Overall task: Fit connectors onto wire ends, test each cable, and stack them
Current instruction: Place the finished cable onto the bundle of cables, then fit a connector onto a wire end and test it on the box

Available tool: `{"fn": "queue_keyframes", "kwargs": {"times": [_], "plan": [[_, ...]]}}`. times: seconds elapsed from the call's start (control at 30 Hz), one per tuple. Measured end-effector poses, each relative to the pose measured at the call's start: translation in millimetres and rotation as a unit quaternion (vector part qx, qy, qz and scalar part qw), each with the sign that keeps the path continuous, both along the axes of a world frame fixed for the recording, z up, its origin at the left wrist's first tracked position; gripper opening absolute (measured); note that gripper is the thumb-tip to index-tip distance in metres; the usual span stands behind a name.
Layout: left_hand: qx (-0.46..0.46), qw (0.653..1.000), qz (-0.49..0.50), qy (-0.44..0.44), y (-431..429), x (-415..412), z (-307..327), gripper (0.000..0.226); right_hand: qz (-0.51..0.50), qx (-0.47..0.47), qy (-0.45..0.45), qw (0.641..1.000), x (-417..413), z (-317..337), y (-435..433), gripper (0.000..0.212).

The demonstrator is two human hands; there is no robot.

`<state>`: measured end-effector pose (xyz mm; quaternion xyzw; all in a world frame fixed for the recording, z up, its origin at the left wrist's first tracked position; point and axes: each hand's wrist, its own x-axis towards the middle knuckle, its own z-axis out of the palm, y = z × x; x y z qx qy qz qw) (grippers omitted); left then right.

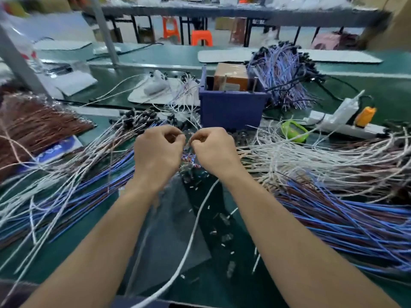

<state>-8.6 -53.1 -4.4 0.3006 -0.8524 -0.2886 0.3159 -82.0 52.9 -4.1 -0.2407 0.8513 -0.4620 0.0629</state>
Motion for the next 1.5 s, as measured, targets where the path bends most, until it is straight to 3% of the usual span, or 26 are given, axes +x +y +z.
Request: {"fn": "queue_keyframes", "kwargs": {"times": [0.17, 0.3, 0.57, 0.77, 0.93, 1.17, 1.33, 1.43, 1.5], "plan": [[-0.113, 0.991, 0.063, -0.033, -27, 2, -21, 0.024, 0.02, -0.042, -0.082, 0.996, -8, -17, -37, 0.026], [-0.09, 0.988, 0.061, -0.109, -38, -3, -29, 0.024, 0.023, -0.056, -0.065, 0.996, -11, -31, -39, 0.024], [-0.09, 0.986, 0.038, -0.133, -43, -17, -21, 0.008, 0.041, -0.107, -0.114, 0.987, -18, -37, -33, 0.029], [-0.102, 0.993, 0.044, -0.044, -38, -13, -21, 0.01, 0.037, -0.148, -0.144, 0.978, -17, -35, -30, 0.025], [-0.074, 0.995, 0.035, 0.052, -22, -2, -9, 0.009, 0.031, -0.242, -0.26, 0.934, -19, -28, -28, 0.018], [-0.046, 0.991, -0.115, 0.044, -17, 6, -5, 0.012, 0.017, -0.304, -0.246, 0.92, -11, -10, -21, 0.033], [0.146, 0.961, -0.235, 0.019, -21, 5, -5, 0.011, -0.006, -0.404, -0.308, 0.861, -9, 8, -1, 0.029], [0.185, 0.938, -0.293, 0.003, -26, 6, 1, 0.009, -0.001, -0.463, -0.359, 0.81, -17, 18, 14, 0.027], [0.164, 0.929, -0.33, -0.042, -34, 8, 4, 0.017, 0.018, -0.448, -0.378, 0.81, -27, 24, 28, 0.031]]}}
